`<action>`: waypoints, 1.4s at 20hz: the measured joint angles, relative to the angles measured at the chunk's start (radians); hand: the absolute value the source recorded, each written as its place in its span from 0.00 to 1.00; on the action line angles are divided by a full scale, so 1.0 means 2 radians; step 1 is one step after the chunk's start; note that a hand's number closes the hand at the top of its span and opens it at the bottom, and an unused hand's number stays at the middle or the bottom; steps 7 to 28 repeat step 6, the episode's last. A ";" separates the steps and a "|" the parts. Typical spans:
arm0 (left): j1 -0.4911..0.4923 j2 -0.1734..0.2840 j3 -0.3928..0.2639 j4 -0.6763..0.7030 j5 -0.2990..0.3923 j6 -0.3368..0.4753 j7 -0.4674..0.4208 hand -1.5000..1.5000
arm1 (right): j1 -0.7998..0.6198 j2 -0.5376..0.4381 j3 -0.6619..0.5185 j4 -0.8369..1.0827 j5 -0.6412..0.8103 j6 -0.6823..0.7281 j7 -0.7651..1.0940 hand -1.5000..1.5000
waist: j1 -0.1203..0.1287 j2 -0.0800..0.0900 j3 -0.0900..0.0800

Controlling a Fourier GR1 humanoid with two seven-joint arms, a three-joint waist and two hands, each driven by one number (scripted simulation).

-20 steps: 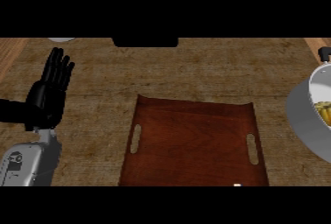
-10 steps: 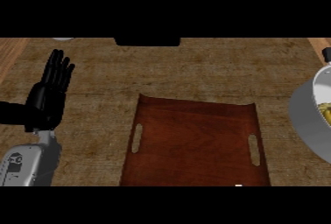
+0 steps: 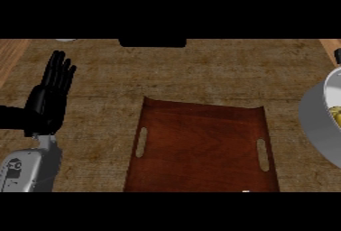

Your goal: Pick the squash from the tray and place it in the pot

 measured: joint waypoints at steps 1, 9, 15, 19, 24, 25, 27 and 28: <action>0.003 0.000 0.000 0.000 0.001 -0.001 -0.002 0.50 | 0.005 -0.003 -0.002 0.002 -0.002 0.001 -0.001 0.00 | 0.000 0.000 0.000; -0.006 0.000 0.003 0.003 0.001 0.002 0.001 0.50 | 0.018 -0.019 -0.011 0.006 -0.009 0.007 0.003 0.00 | -0.001 0.001 0.002; -0.006 0.000 0.003 0.003 0.001 0.002 0.001 0.50 | 0.018 -0.019 -0.011 0.006 -0.009 0.007 0.003 0.00 | -0.001 0.001 0.002; -0.006 0.000 0.003 0.003 0.001 0.002 0.001 0.50 | 0.018 -0.019 -0.011 0.006 -0.009 0.007 0.003 0.00 | -0.001 0.001 0.002; -0.006 0.000 0.003 0.003 0.001 0.002 0.001 0.50 | 0.018 -0.019 -0.011 0.006 -0.009 0.007 0.003 0.00 | -0.001 0.001 0.002; -0.006 0.000 0.003 0.003 0.001 0.002 0.001 0.50 | 0.018 -0.019 -0.011 0.006 -0.009 0.007 0.003 0.00 | -0.001 0.001 0.002; -0.006 0.000 0.003 0.003 0.001 0.002 0.001 0.50 | 0.018 -0.019 -0.011 0.006 -0.009 0.007 0.003 0.00 | -0.001 0.001 0.002; -0.006 0.000 0.003 0.003 0.001 0.002 0.001 0.50 | 0.018 -0.019 -0.011 0.006 -0.009 0.007 0.003 0.00 | -0.001 0.001 0.002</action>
